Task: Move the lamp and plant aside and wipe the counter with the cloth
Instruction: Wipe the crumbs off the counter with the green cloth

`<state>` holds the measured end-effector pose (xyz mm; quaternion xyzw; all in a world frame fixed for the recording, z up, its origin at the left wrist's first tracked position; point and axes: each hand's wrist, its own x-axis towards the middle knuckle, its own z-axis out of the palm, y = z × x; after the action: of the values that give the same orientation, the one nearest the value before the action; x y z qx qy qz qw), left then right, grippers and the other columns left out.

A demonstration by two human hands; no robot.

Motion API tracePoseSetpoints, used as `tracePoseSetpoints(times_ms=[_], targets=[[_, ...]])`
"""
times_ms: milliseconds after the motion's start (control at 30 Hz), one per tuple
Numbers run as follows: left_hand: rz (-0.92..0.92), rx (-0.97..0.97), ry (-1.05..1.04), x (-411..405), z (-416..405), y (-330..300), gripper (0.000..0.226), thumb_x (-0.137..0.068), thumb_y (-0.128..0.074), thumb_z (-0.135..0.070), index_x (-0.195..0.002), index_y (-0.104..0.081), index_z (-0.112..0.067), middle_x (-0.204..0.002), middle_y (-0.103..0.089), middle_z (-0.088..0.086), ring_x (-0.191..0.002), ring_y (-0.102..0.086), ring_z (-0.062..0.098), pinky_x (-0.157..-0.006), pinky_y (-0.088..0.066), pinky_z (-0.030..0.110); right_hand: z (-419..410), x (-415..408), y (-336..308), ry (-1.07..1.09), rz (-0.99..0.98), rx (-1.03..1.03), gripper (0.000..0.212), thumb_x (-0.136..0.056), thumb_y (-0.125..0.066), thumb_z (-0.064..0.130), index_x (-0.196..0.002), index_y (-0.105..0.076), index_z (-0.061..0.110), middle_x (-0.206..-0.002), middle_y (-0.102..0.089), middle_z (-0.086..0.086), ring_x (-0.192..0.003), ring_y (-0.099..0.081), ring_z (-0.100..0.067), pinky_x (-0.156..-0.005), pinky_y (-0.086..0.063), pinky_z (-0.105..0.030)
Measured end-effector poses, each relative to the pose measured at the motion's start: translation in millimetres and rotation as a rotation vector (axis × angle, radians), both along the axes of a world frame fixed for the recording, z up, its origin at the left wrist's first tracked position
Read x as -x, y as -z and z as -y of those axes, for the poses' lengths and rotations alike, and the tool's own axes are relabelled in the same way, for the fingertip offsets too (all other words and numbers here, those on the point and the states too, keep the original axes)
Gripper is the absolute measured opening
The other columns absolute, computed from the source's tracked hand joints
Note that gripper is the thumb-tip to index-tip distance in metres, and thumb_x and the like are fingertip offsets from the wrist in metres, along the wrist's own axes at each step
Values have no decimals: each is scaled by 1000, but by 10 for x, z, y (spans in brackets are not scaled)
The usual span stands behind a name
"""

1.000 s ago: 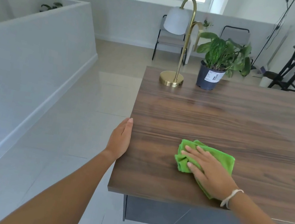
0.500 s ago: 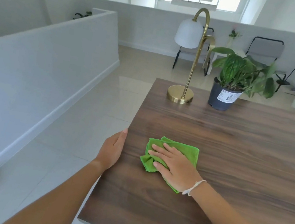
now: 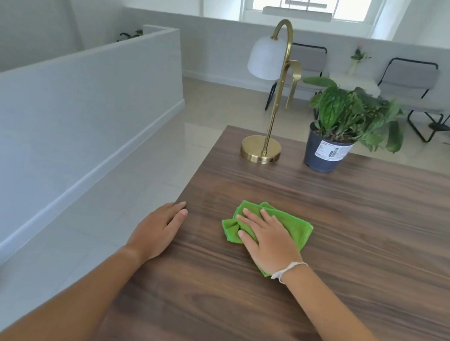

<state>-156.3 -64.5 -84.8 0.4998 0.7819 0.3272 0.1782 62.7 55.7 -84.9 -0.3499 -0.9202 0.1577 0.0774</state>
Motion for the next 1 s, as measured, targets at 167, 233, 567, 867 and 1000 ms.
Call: tracePoseSetpoints(times_ms=[167, 233, 567, 867, 1000], targets=[[-65, 61, 11, -68, 35, -22, 45, -95, -32, -45, -135, -46, -28, -150, -35, 0, -140, -26, 15, -110, -19, 29, 248, -323, 40, -40, -31, -6, 44, -96, -31, 44, -140, -32, 36, -153, -21, 19, -146, -7, -13, -117, -1, -28], [-81, 80, 15, -111, 64, -38, 46, -94, -33, -46, -135, -45, -29, -151, -32, 1, -140, -25, 16, -110, -20, 31, 274, -420, 29, 0, -28, 5, 44, -96, -32, 44, -140, -32, 36, -153, -21, 19, -146, -7, -12, -117, -1, -28], [-123, -134, 287, -783, -32, -414, 40, -94, -43, -30, -132, -50, -19, -150, -35, 8, -140, -25, 20, -114, -13, 28, 492, -778, -235, 330, -598, 289, 38, -92, -49, 37, -129, -49, 37, -142, -42, 16, -133, -31, 3, -111, -19, -21], [-350, 85, 577, -1996, -577, -320, 47, -94, -37, -32, -134, -44, -9, -144, -42, 13, -131, -38, 30, -104, -28, 34, 320, -1713, 3, 630, -101, 40, 45, -94, -44, 36, -137, -43, 24, -152, -32, 0, -143, -21, -23, -117, -10, -35], [-550, 270, 589, -2058, -672, -117, 60, -94, -25, -45, -147, -14, -17, -158, -8, 9, -144, -9, 32, -115, -9, 46, 345, -1700, 32, 566, 34, -2, 49, -95, -34, 42, -142, -31, 29, -156, -21, 4, -145, -14, -22, -118, -7, -35]])
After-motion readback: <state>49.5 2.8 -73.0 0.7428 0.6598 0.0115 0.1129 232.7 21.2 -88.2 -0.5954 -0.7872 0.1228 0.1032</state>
